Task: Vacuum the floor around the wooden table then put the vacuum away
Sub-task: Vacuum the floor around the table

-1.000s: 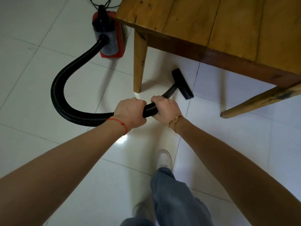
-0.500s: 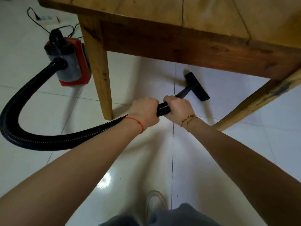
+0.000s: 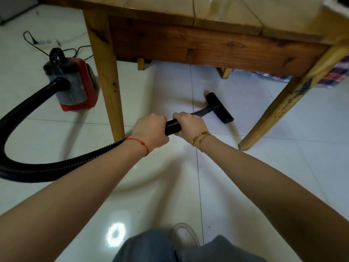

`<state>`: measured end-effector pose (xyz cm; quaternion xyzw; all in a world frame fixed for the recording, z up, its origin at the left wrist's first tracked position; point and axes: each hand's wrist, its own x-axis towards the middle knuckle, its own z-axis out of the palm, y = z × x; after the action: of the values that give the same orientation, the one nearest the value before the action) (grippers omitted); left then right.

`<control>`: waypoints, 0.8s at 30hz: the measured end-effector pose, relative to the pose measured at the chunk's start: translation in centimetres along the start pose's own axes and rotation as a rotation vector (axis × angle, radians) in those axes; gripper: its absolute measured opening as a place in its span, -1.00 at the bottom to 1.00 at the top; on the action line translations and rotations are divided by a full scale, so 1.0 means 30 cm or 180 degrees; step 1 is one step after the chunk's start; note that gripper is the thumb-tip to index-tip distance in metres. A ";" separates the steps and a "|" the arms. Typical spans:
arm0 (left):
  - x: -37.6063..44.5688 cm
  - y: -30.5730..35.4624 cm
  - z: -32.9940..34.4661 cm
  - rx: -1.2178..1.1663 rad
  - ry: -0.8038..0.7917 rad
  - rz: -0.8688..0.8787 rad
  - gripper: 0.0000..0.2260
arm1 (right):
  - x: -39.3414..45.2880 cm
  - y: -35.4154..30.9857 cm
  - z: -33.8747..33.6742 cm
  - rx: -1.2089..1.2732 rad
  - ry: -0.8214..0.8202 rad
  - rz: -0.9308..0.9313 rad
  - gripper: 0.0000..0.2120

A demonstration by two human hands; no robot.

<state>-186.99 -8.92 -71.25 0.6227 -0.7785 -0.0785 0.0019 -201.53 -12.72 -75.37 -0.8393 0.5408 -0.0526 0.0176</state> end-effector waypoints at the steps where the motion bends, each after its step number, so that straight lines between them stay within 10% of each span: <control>1: -0.028 -0.018 -0.015 0.0015 -0.0008 -0.0026 -0.85 | -0.004 -0.032 -0.008 0.0022 -0.0013 -0.0019 -0.73; 24: -0.188 -0.059 -0.073 0.0530 0.0034 0.0160 -0.89 | -0.140 -0.207 -0.045 0.0460 0.0268 0.0373 -0.78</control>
<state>-183.78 -4.10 -68.77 0.6014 -0.7977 -0.0101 -0.0437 -197.78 -6.28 -73.78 -0.7998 0.5840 -0.1256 0.0584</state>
